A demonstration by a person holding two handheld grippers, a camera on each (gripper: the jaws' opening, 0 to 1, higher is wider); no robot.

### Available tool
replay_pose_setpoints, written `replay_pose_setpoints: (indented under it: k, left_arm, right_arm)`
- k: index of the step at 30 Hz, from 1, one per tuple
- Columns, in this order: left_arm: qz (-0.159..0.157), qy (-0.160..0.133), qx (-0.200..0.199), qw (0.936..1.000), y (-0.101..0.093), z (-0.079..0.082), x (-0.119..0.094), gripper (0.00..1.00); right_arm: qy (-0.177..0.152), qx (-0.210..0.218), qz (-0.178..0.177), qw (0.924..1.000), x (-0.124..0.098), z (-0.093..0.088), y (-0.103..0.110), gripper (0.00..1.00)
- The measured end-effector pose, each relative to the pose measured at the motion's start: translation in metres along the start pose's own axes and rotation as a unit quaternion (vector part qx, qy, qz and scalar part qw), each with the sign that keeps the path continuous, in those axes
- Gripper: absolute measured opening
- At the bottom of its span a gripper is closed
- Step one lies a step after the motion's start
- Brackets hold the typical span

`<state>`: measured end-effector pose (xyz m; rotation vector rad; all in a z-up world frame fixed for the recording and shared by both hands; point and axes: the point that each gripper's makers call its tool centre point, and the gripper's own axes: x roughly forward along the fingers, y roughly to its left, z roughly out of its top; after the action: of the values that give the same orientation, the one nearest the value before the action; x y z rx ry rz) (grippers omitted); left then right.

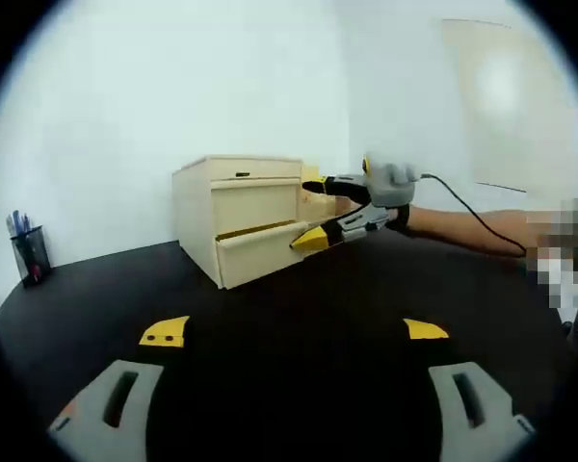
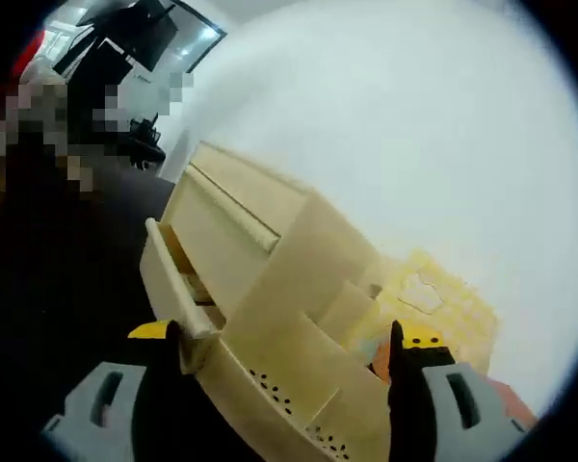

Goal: Open the drawer, pick up the cosmetic bottles from the table one by one, place them into the drawer, release the gripper, close the drawer, and move the gripper away

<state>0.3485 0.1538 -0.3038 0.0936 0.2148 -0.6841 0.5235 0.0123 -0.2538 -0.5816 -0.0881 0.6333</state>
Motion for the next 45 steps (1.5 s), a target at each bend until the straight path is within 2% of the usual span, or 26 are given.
replay_pose_setpoints:
  k: [6, 15, 18, 22, 24, 26, 30, 34, 38, 44, 45]
  left_arm:
    - [0.000, 0.000, 0.001, 1.0000, 0.000, 0.000, 0.000, 0.81]
    - [-0.002, 0.001, 0.000, 1.0000, 0.000, -0.001, 0.000, 0.81]
    - [-0.002, 0.002, 0.000, 1.0000, 0.000, -0.001, 0.000, 0.81]
    - [-0.002, -0.002, 0.001, 1.0000, 0.001, 0.002, 0.000, 0.81]
    - [-0.003, -0.004, 0.000, 1.0000, 0.000, 0.002, 0.000, 0.81]
    - [-0.004, -0.006, -0.003, 1.0000, -0.001, 0.003, -0.001, 0.82]
    - [-0.008, -0.011, -0.002, 0.9999, -0.005, 0.006, -0.003, 0.84]
    - [-0.017, -0.022, -0.005, 0.9996, -0.010, 0.012, -0.005, 0.86]
    - [-0.033, -0.035, -0.015, 0.9987, -0.019, 0.017, -0.006, 0.94]
    - [-0.040, -0.037, -0.016, 0.9984, -0.025, 0.017, -0.006, 0.96]
    - [-0.040, -0.038, -0.017, 0.9983, -0.025, 0.017, -0.006, 0.96]
  right_arm:
    - [0.000, -0.013, -0.016, 0.9998, 0.000, 0.004, 0.005, 0.83]
    - [-0.002, 0.003, -0.020, 0.9998, -0.005, 0.002, 0.007, 0.86]
    - [-0.006, 0.004, -0.015, 0.9999, -0.010, 0.002, 0.009, 0.82]
    - [-0.015, 0.011, -0.002, 0.9998, -0.020, 0.008, 0.010, 0.82]
    - [-0.025, 0.032, 0.023, 0.9989, -0.022, 0.014, 0.009, 0.82]
    - [-0.022, 0.053, 0.042, 0.9975, -0.029, 0.015, 0.012, 0.86]
    - [-0.025, 0.069, 0.053, 0.9959, -0.044, 0.019, 0.007, 0.87]
    - [-0.021, 0.105, 0.074, 0.9914, -0.063, 0.025, 0.005, 0.93]
    - [-0.035, 0.147, 0.088, 0.9846, -0.084, 0.038, -0.011, 0.93]
    - [-0.041, 0.152, 0.104, 0.9820, -0.118, 0.054, -0.017, 0.93]
    - [-0.042, 0.151, 0.107, 0.9819, -0.120, 0.057, -0.024, 0.93]
